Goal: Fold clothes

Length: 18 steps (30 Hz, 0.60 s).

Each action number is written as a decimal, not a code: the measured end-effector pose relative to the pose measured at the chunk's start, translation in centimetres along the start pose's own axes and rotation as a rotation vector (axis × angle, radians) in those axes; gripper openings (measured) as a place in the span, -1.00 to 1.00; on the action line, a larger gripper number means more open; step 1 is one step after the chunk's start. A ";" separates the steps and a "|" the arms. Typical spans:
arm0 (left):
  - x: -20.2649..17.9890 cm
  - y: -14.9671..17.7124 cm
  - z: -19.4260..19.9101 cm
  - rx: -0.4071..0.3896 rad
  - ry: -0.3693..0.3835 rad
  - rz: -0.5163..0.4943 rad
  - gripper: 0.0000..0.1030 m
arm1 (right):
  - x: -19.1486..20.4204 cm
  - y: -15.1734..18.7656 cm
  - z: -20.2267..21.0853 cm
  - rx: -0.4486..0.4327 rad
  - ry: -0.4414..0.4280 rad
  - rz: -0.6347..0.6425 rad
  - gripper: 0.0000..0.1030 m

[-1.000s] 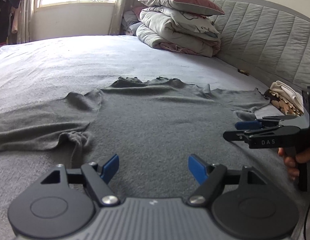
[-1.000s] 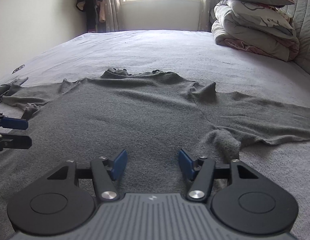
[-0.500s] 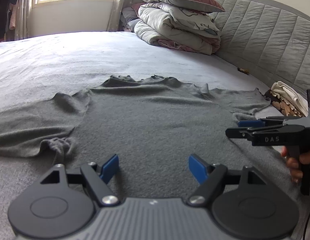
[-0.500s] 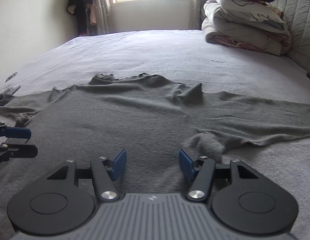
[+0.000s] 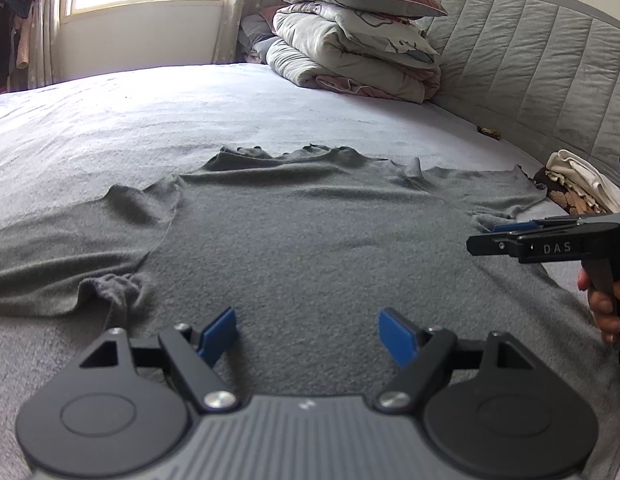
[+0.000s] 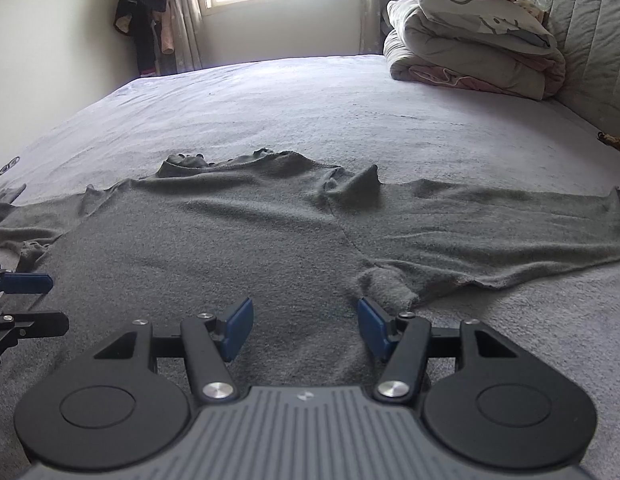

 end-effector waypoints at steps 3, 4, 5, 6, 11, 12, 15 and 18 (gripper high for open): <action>0.0 0.0 0.0 0.000 -0.001 -0.002 0.57 | -0.1 0.0 0.0 0.002 0.000 -0.001 0.19; 0.0 0.0 0.0 0.000 -0.001 -0.003 0.58 | -0.1 0.0 0.0 0.003 0.000 0.000 0.19; 0.0 0.1 0.0 0.000 -0.002 -0.004 0.58 | -0.1 0.0 0.0 0.004 0.000 0.000 0.19; 0.0 0.1 0.0 0.000 -0.002 -0.005 0.59 | -0.2 0.0 0.0 0.005 0.000 0.001 0.19; -0.3 0.3 -0.2 0.005 -0.007 -0.028 0.69 | -0.3 0.0 -0.1 0.011 0.006 0.007 0.19; -0.4 0.4 -0.2 0.007 -0.009 -0.039 0.73 | -0.3 -0.1 -0.1 0.012 0.006 0.008 0.19; -0.9 0.6 -0.4 0.014 -0.020 -0.081 0.82 | -0.6 -0.4 0.2 0.000 0.016 0.001 0.19; -1.2 0.4 -0.3 0.022 -0.028 -0.102 0.83 | -1.3 -1.5 0.9 -0.027 0.035 -0.019 0.19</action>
Point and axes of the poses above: each gripper's, at about its wrist camera, not at the fingertips, and z roughly against the way its jaws point, x to its left, y to its underside, the point moved 5 cm from there along -z, roughly the way its jaws point, and after that the axes turned 15 degrees about -z, right-handed, at the moved point
